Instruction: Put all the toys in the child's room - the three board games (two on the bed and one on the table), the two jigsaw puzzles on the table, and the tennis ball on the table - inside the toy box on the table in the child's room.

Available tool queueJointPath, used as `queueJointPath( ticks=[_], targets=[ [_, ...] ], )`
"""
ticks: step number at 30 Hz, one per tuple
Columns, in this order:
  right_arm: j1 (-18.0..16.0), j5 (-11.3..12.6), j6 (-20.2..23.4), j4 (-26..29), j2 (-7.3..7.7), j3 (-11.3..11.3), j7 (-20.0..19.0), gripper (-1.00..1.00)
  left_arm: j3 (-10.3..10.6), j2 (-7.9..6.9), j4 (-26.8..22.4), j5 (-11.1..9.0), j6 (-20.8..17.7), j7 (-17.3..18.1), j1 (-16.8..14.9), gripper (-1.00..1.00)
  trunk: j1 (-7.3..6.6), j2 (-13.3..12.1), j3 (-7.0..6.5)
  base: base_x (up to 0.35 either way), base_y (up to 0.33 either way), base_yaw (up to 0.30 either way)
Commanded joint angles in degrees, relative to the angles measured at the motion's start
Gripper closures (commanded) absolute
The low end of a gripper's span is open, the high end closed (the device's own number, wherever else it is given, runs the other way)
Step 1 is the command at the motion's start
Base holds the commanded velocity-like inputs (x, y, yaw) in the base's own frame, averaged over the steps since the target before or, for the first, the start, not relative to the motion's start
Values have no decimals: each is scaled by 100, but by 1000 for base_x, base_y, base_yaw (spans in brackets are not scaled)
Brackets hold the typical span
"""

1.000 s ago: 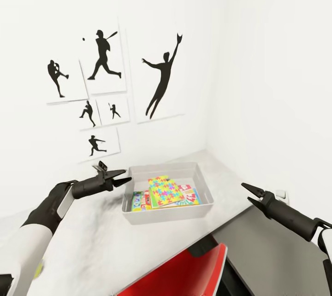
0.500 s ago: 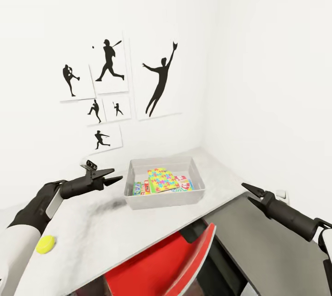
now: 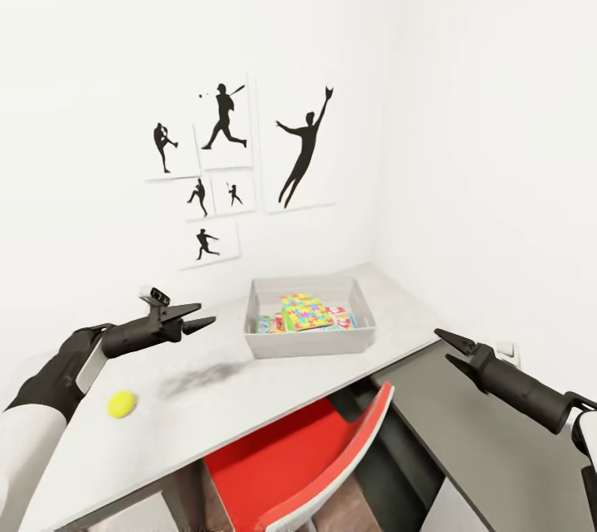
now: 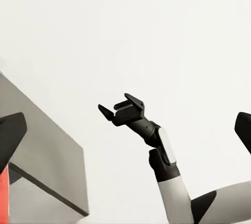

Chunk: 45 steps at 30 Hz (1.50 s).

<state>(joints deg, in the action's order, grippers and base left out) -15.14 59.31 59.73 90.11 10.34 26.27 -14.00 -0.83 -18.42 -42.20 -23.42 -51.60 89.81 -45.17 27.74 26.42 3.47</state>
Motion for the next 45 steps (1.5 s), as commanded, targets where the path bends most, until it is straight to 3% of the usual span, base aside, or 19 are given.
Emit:
queueJointPath(
  ticks=[1, 11, 21, 25, 29, 33, 45],
  targets=[
    [-6, -59, 27, 3, 0, 9, -59, -100, 4, -4, 1, -4, -61, 19, -4, -100, 3, 12, 9, -64, 255, 209],
    [-6, -51, 27, 15, -4, -28, -59, -100, 4, -13, 1, -4, -58, 19, -2, -100, 3, 12, -16, -12, 76, 259],
    [-6, -59, 27, 15, 31, -3, -59, -100, -13, -50, 20, 3, -49, 19, 24, -100, 3, 12, -19, 0, 2, 49],
    [-6, -59, 27, 15, 37, -5, -59, -100, -143, -209, 22, -8, -53, 19, 77, -100, -19, -28, -37, 0, 0, 3],
    [-6, -76, 14, 14, 2, -25, -52, -100, -333, -275, 5, -4, -80, 19, 94, -100, -107, -189, -108, 0, 0, 0],
    [-6, -82, 13, 10, -4, -23, -50, -100, -325, -281, -113, 16, -95, 19, 96, -100, -195, -349, -180, 0, 0, 0],
    [-6, -59, 20, 18, 2, 39, -51, -100, -278, -277, -347, 33, -139, 19, 96, -100, -196, -350, -181, -21, 0, 5]
  ],
)
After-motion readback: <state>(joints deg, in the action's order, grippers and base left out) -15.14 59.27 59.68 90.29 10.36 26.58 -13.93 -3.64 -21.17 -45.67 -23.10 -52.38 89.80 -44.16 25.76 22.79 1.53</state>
